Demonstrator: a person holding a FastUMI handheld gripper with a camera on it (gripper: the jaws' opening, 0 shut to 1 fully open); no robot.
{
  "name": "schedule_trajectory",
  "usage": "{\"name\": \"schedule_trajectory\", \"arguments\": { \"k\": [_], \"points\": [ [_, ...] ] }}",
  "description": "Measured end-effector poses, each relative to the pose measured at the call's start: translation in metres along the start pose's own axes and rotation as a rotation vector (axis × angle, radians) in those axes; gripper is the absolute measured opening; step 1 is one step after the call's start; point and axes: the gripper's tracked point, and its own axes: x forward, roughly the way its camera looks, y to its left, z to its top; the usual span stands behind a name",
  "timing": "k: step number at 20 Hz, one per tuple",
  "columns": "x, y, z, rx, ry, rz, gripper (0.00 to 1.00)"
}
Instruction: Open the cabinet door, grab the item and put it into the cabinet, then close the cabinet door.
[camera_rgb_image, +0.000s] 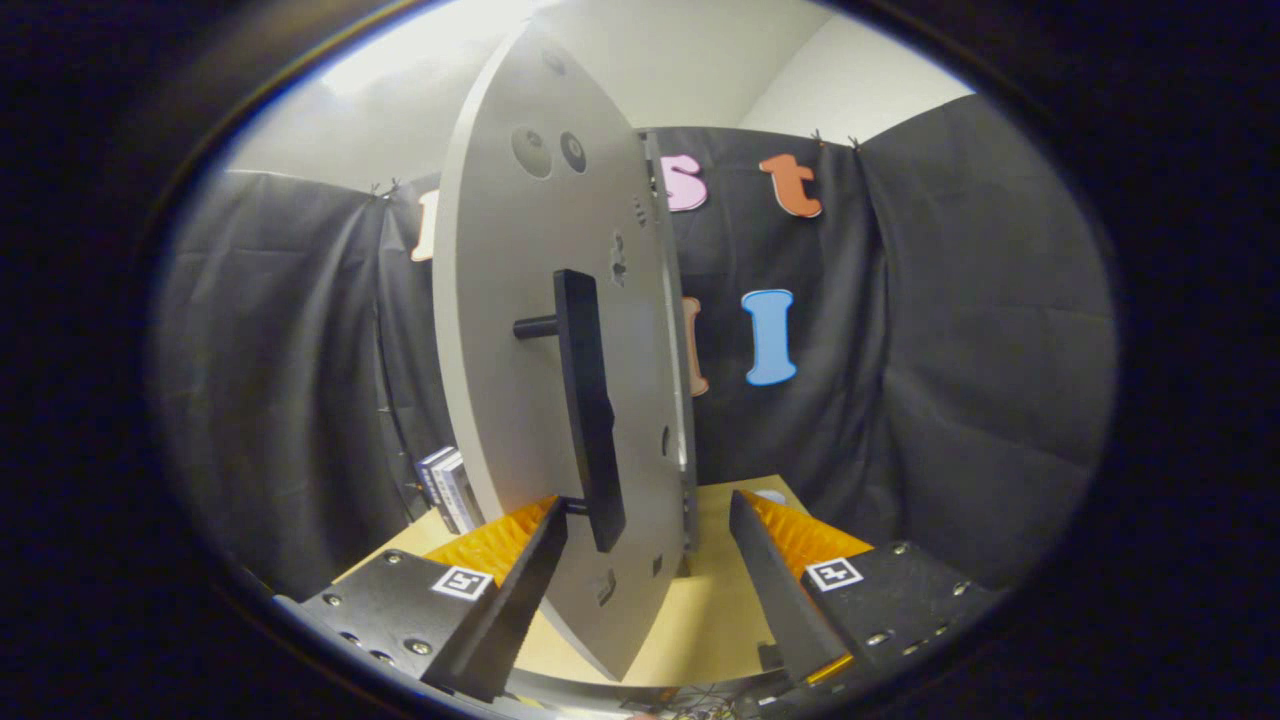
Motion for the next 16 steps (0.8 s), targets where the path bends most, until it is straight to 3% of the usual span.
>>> {"name": "schedule_trajectory", "arguments": {
  "k": [5, 9, 16],
  "points": [
    [0.015, 0.029, -0.003, 0.036, 0.011, 0.092, 0.98],
    [0.035, 0.066, -0.004, -0.006, 0.007, 0.177, 0.99],
    [0.097, 0.145, -0.008, -0.052, -0.007, 0.284, 1.00]
  ]
}}
